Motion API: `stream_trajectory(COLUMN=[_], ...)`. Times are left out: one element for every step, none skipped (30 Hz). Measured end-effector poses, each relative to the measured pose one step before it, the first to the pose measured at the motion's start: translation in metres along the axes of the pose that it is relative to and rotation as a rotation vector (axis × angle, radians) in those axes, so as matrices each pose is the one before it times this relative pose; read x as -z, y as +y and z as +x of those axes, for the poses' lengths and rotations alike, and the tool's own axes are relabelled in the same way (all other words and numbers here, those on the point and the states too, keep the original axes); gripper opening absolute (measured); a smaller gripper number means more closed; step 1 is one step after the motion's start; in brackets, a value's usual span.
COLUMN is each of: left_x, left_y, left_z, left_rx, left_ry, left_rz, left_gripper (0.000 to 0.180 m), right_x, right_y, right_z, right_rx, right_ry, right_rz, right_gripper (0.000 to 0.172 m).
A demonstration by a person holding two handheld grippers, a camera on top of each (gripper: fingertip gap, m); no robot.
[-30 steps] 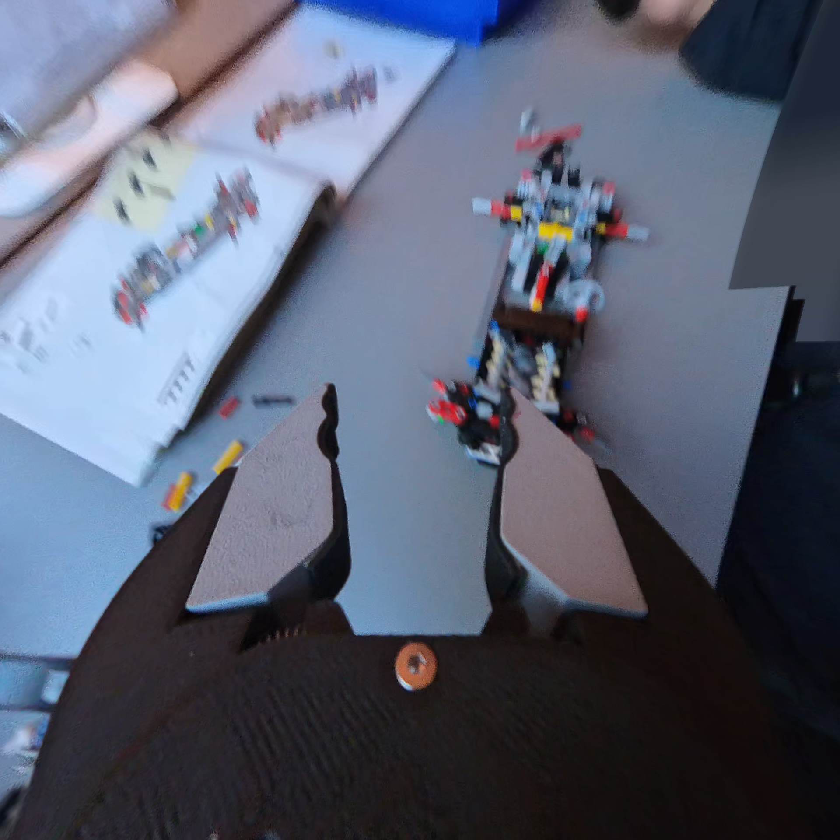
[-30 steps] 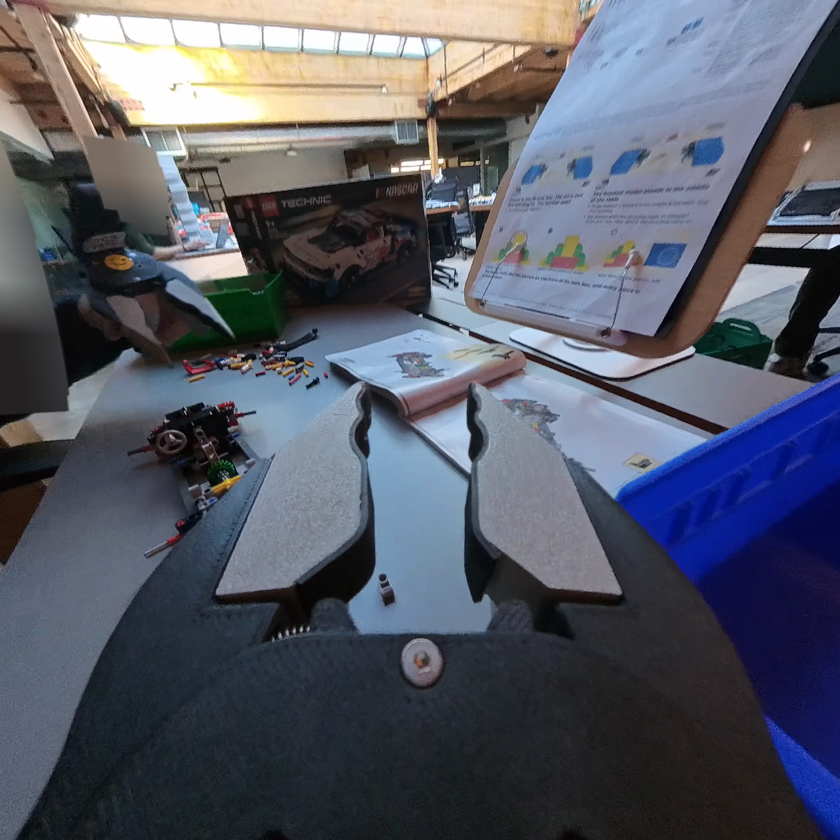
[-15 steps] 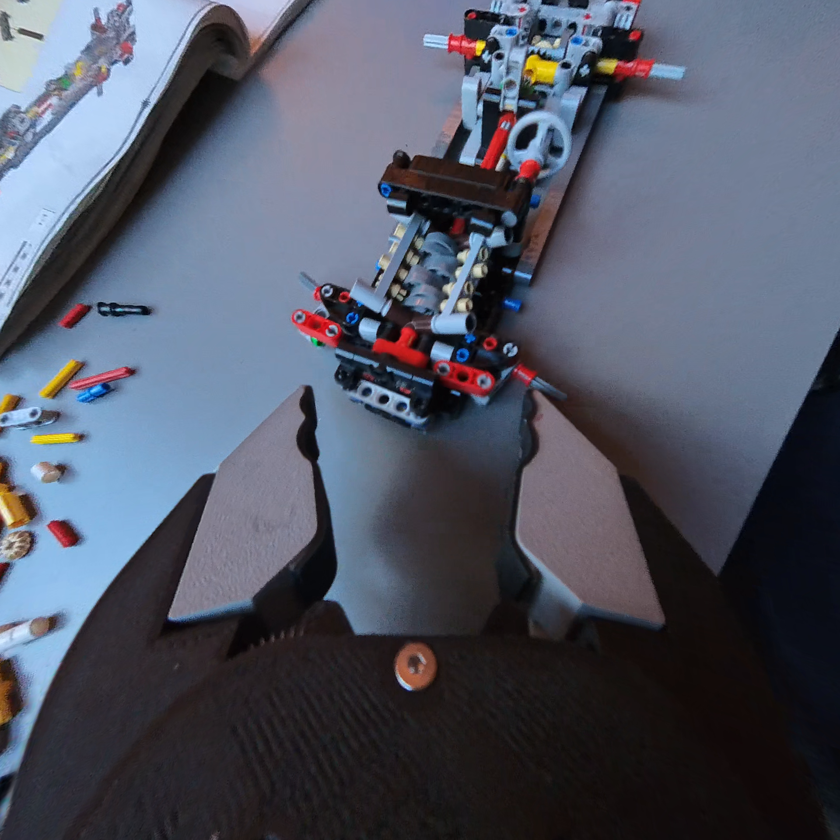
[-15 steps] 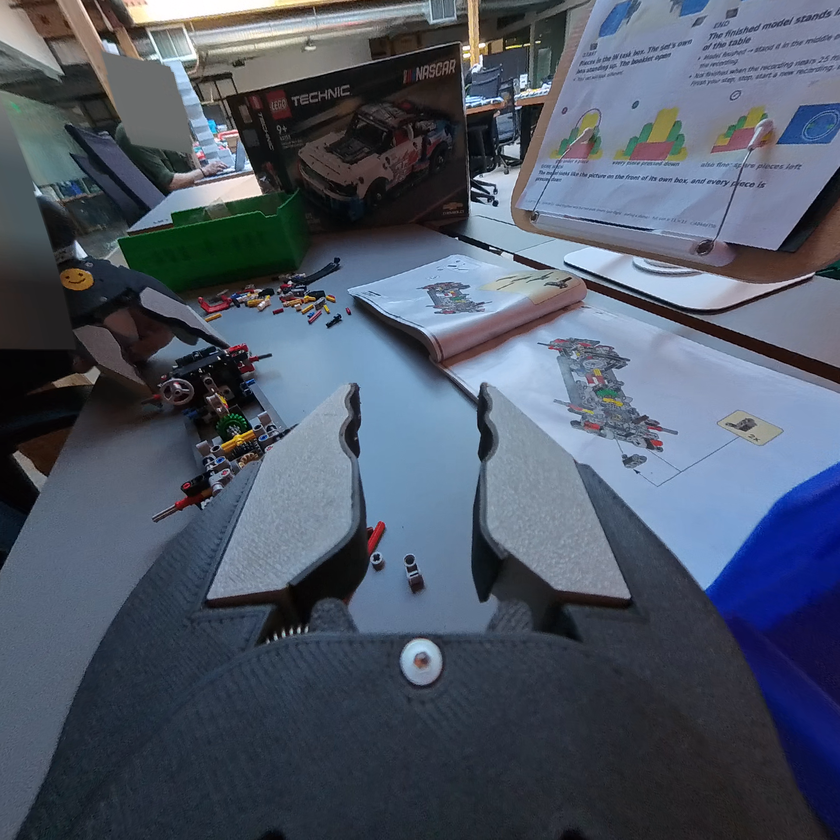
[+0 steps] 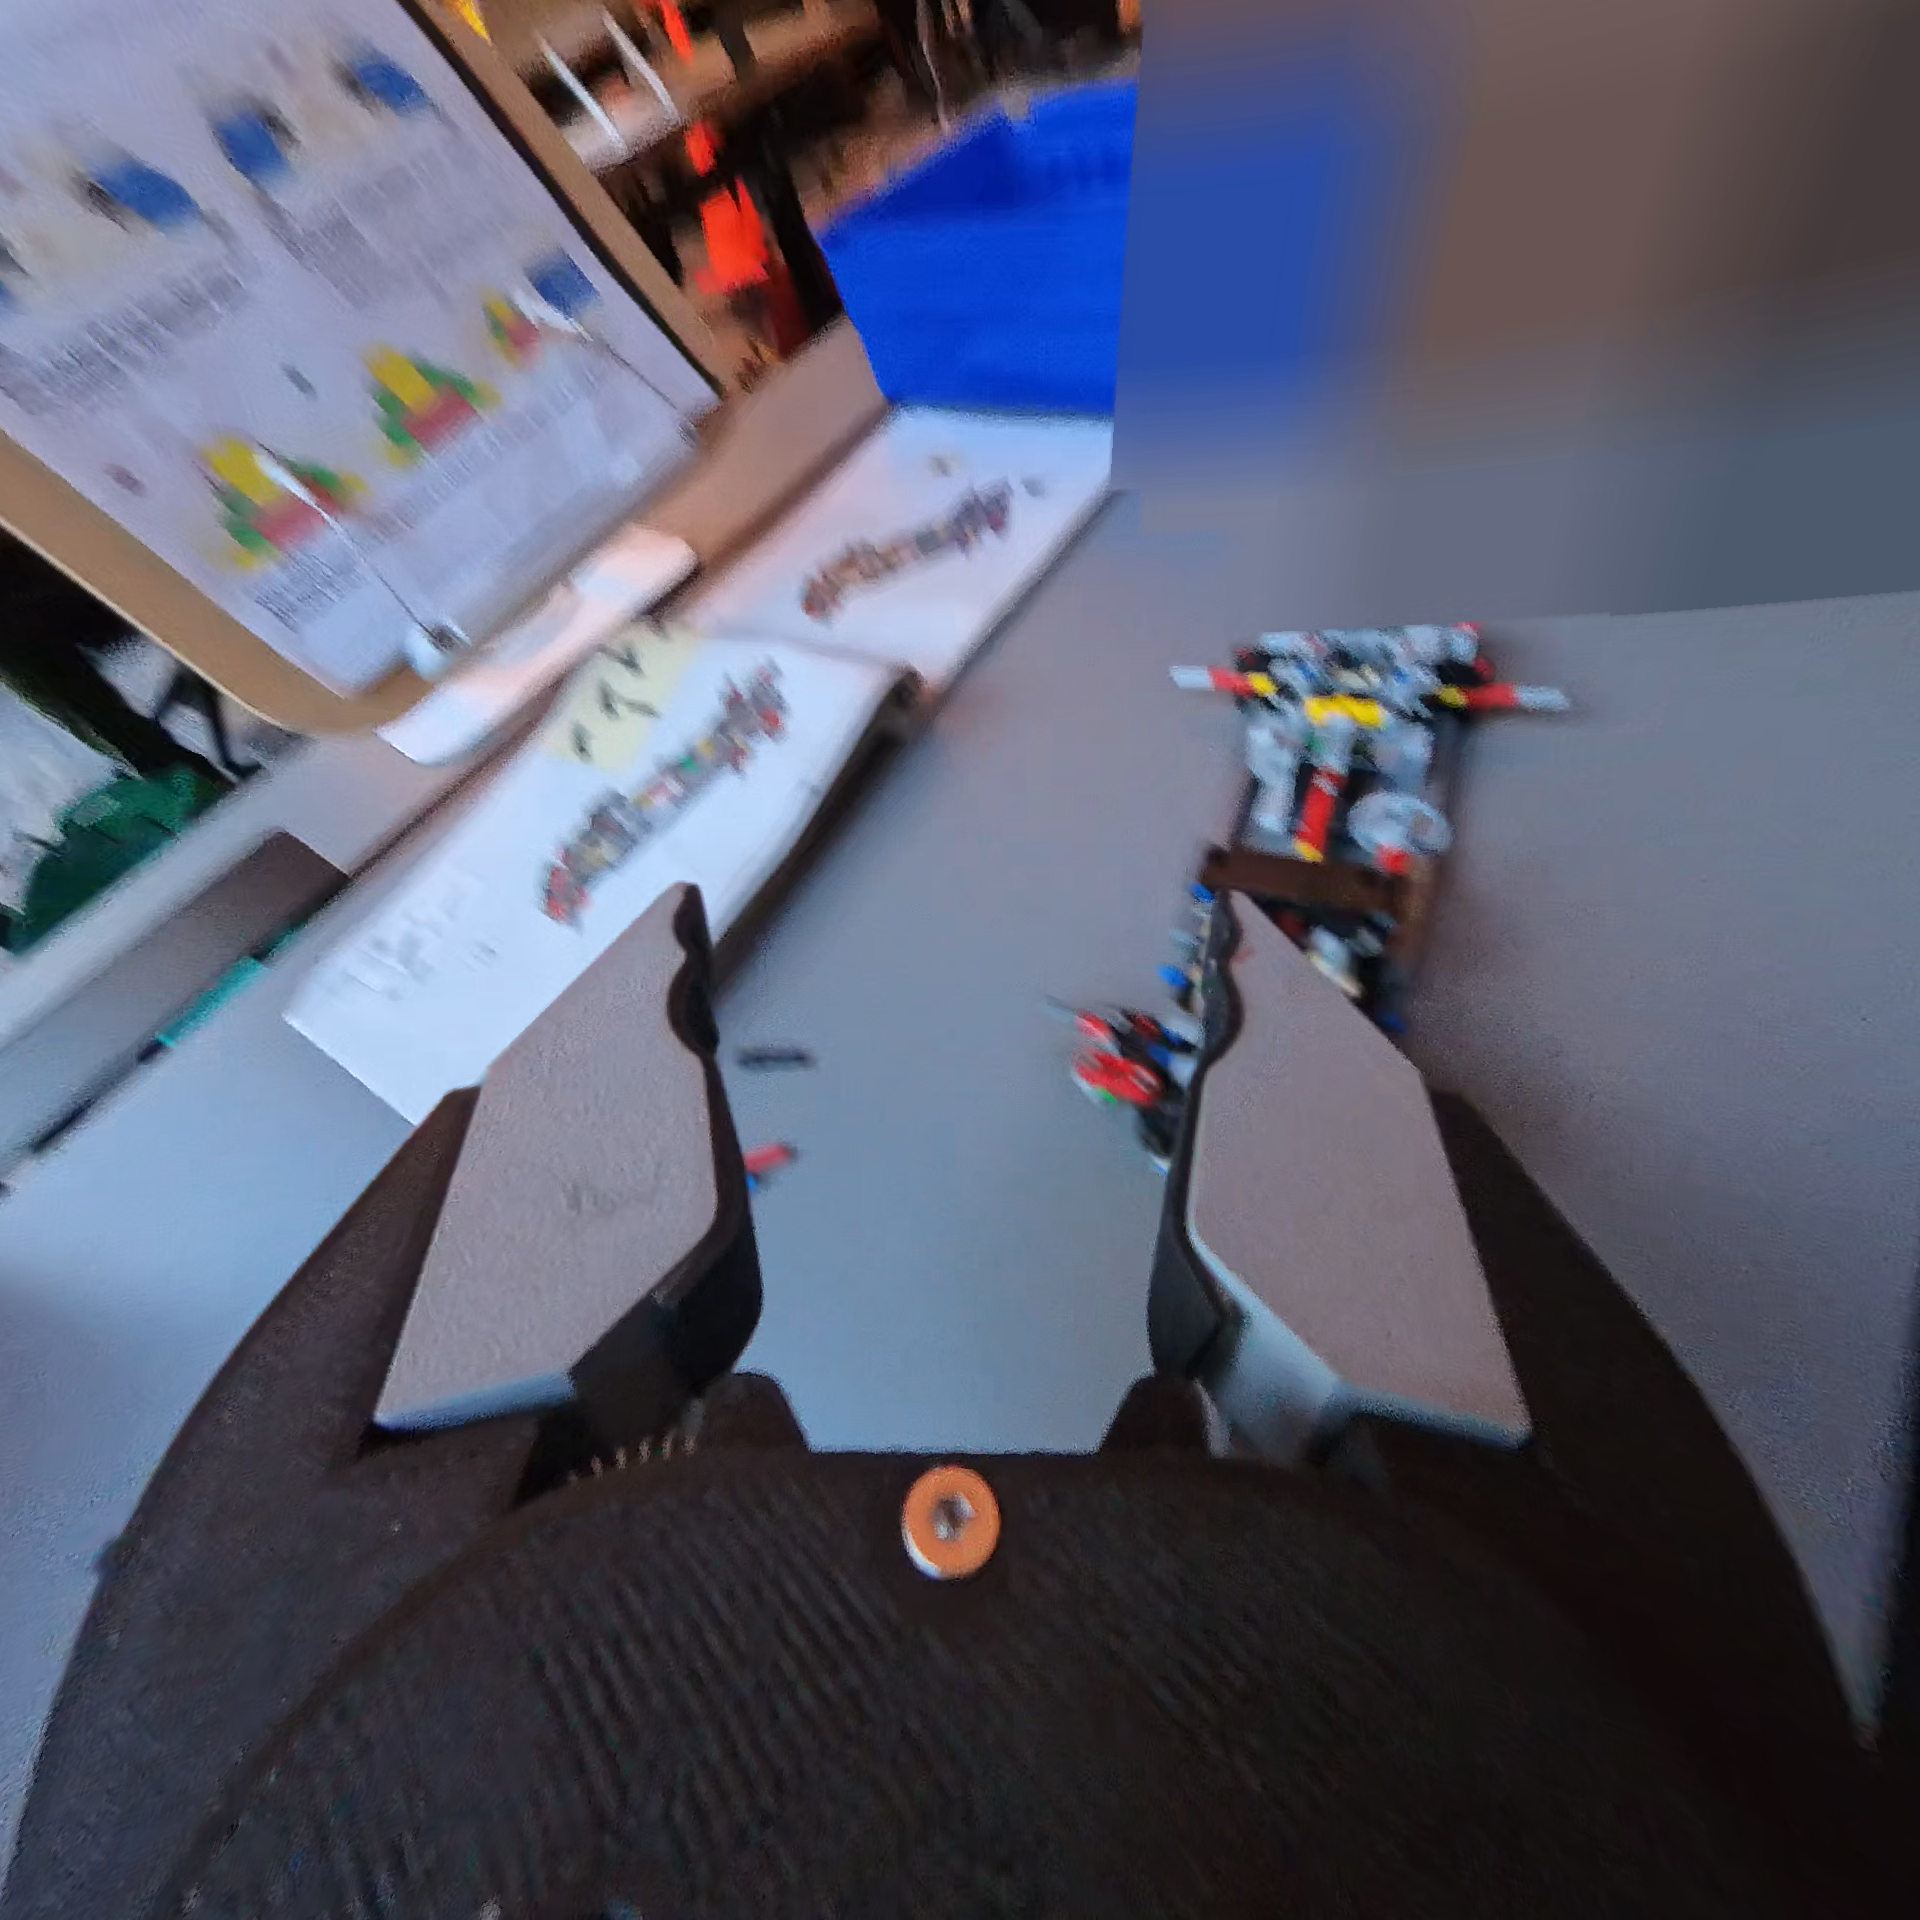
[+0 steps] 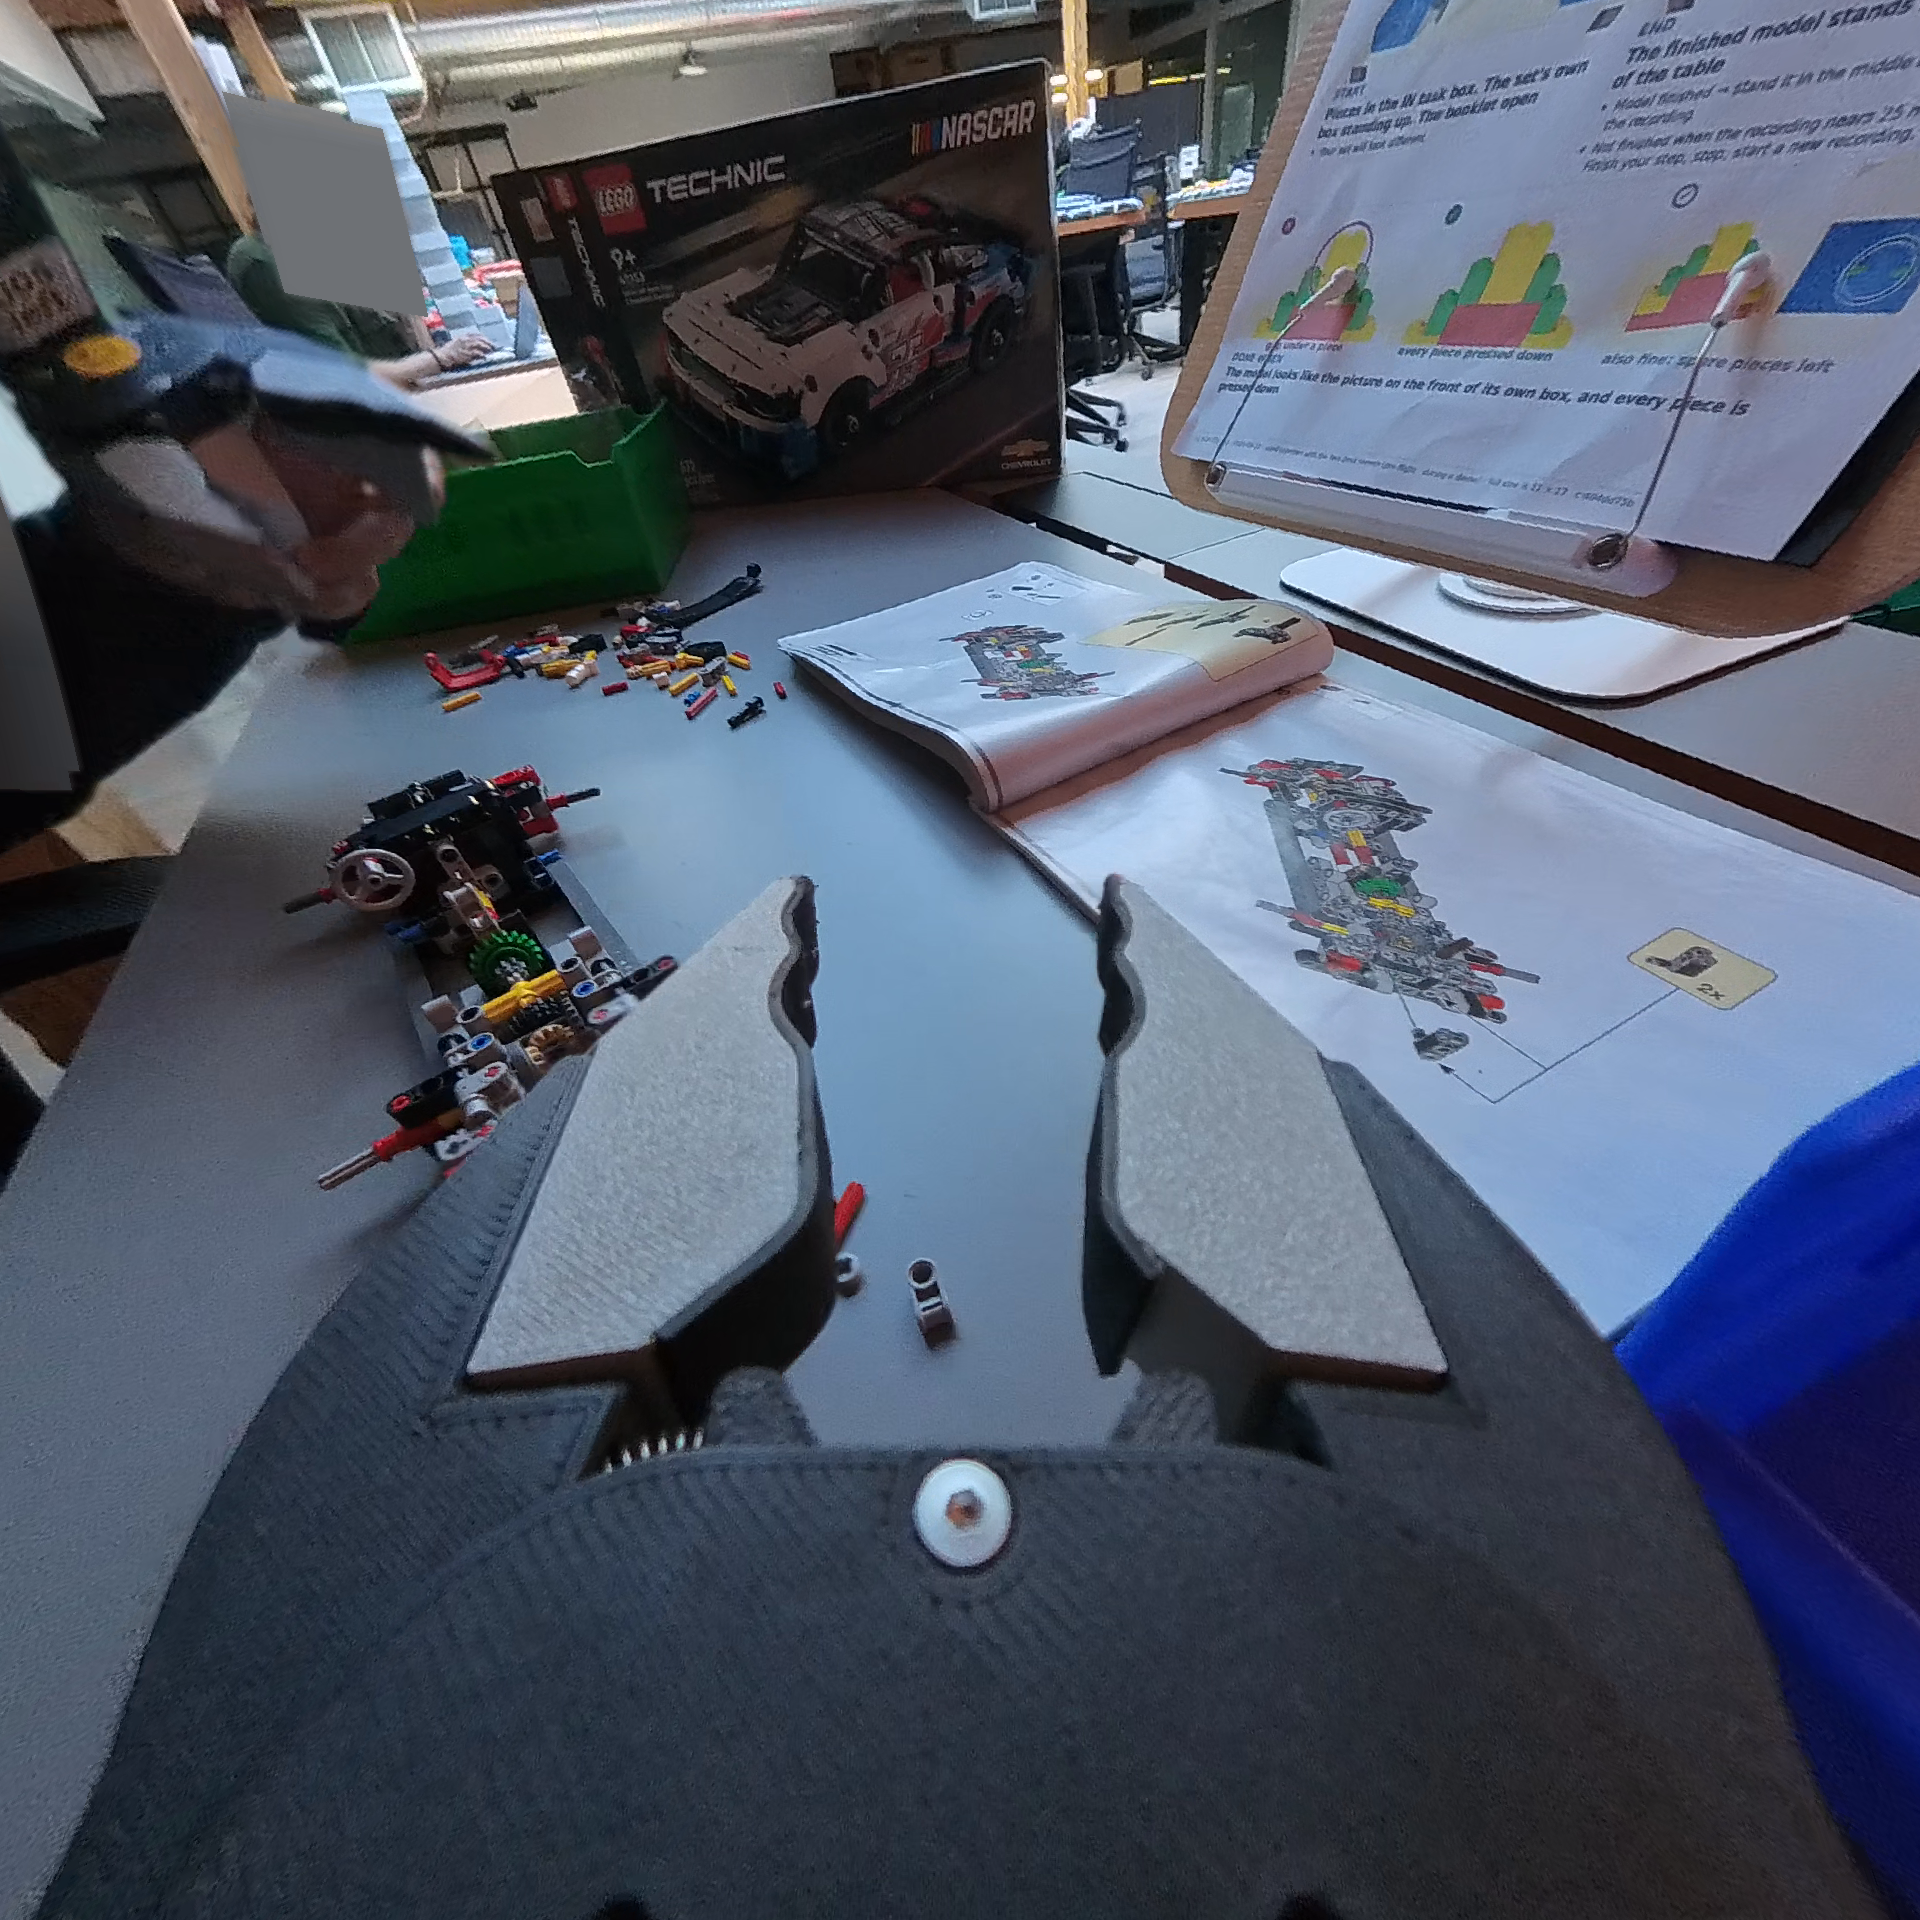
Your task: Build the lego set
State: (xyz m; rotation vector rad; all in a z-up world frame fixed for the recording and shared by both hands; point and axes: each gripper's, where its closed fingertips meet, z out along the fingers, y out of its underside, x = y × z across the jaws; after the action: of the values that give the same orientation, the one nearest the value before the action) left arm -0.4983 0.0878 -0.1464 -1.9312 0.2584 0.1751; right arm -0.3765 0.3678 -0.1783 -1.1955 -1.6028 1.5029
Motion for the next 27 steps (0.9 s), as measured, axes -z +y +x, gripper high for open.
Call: stream_trajectory(left_x=[-0.00522,-0.00715,-0.00824,-0.0088,-0.00884,-0.00844,-0.0078,-0.00719,-0.00629,-0.00508,-0.00439,-0.00358,-0.00292,-0.00215,-0.0006,0.00067,0.00184,0.0021,0.00184,0.00131,0.00052,0.00013,-0.00009,-0.00027,-0.0004,-0.00047,-0.0006], left_y=[-0.009,-0.00696,-0.00478,-0.00314,-0.00187,-0.0003,0.00277,0.00702,0.01027,0.01141,0.01012,0.01044,0.00975,0.00644,0.00257,-0.00013,-0.0012,-0.00123,-0.00034,0.00008,0.00058,0.00089,0.00113,0.00096,0.00098,0.0005,0.00029], left_z=[-0.01425,-0.01104,-0.00894,-0.00977,-0.00965,-0.00835,-0.00739,-0.00714,-0.00565,0.00055,0.00482,0.00085,-0.0027,-0.00077,-0.00027,-0.00127,-0.0018,-0.00245,-0.00277,-0.0024,-0.00107,-0.00051,-0.00181,-0.00174,-0.00064,-0.00074,-0.00098], left_rx=[0.0048,0.0194,0.0285,0.0313,0.0288,0.026,0.0176,0.0051,0.0104,0.0155,0.0078,-0.0109,-0.0226,-0.0251,-0.016,-0.0036,0.0036,0.0076,0.0092,0.0112,0.0125,0.0113,0.0096,0.0038,-0.0023,-0.0028,-0.0011], left_ry=[-0.0197,0.0021,0.0142,0.0042,-0.004,-0.0045,-0.0072,-0.0157,-0.0223,-0.0006,0.0152,-0.0136,-0.0369,-0.0188,-0.0111,-0.0134,-0.0145,-0.0168,-0.0164,-0.0103,0.0009,0.0034,-0.0069,-0.008,-0.0038,-0.0063,-0.0082], left_rz=[0.0454,0.0371,0.0284,0.0243,0.0237,0.023,0.0144,-0.001,-0.0157,-0.0328,-0.0303,-0.0306,-0.0392,-0.0355,-0.0246,-0.0146,-0.0051,0.0003,-0.0011,-0.0008,-0.0021,-0.004,-0.0046,-0.0046,-0.0035,-0.0019,-0.0003], left_gripper=[0.088,0.087,0.086,0.086,0.085,0.082,0.079,0.076,0.073,0.07,0.07,0.065,0.061,0.061,0.061,0.061,0.06,0.058,0.055,0.054,0.053,0.053,0.051,0.05,0.05,0.05,0.049], right_x=[0.00031,0.00056,0.00074,0.00084,0.00081,0.00071,0.00054,0.00017,-0.00028,-0.00076,-0.00108,-0.00134,-0.0017,-0.00198,-0.00171,-0.00114,-0.00047,0.00022,0.00052,0.0007,0.0005,0.00049,0.00061,0.00063,0.00069,0.00067,0.00048], right_y=[0.00112,0.00108,0.001,0.00077,0.00103,0.00142,0.00177,0.00212,0.00222,0.00158,0.00055,0.00027,0.00137,0.00196,0.00134,0.00038,0.00002,-0.00043,-0.00066,-0.00056,-0.00027,-0.00028,-0.00014,-0.00029,-0.00026,-0.00015,0.00025], right_z=[0.002,0.00207,0.00242,0.00285,0.00351,0.00412,0.00482,0.00513,0.00425,0.00308,0.00152,0.00085,0.00091,0.00157,0.00149,0.00142,0.00147,0.00126,0.00136,0.00184,0.00237,0.00184,0.00134,0.00052,-0.00018,-0.00085,-0.00152], right_rx=[0.0129,0.0133,0.0118,0.0108,0.0105,0.0122,0.0168,0.0187,0.0145,0.0074,0.0019,-0.0001,-0.0015,-0.0038,-0.0058,-0.005,-0.0027,-0.0013,-0.0007,-0.0012,-0.0033,-0.0055,-0.0078,-0.0073,-0.0043,-0.0001,0.0033], right_ry=[0.0159,0.0171,0.0181,0.0199,0.0223,0.025,0.0293,0.0296,0.0224,0.0128,0.002,-0.0041,-0.0045,-0.0026,-0.0025,-0.002,0.0008,0.0023,0.0035,0.0059,0.0073,0.0037,0.0001,-0.0031,-0.0046,-0.0058,-0.0079], right_rz=[-0.0057,-0.0051,-0.0031,-0.0014,-0.0014,-0.0039,-0.0055,-0.0073,-0.0095,-0.0074,-0.0035,-0.0017,-0.0062,-0.0107,-0.0088,-0.0035,-0.0001,0.0033,0.0057,0.0052,0.0033,0.0025,0.0024,0.0026,0.0016,-0.0001,-0.0035], right_gripper=[0.052,0.052,0.052,0.053,0.052,0.053,0.052,0.053,0.052,0.053,0.053,0.052,0.052,0.052,0.052,0.052,0.052,0.051,0.051,0.051,0.051,0.051,0.051,0.051,0.051,0.051,0.051])
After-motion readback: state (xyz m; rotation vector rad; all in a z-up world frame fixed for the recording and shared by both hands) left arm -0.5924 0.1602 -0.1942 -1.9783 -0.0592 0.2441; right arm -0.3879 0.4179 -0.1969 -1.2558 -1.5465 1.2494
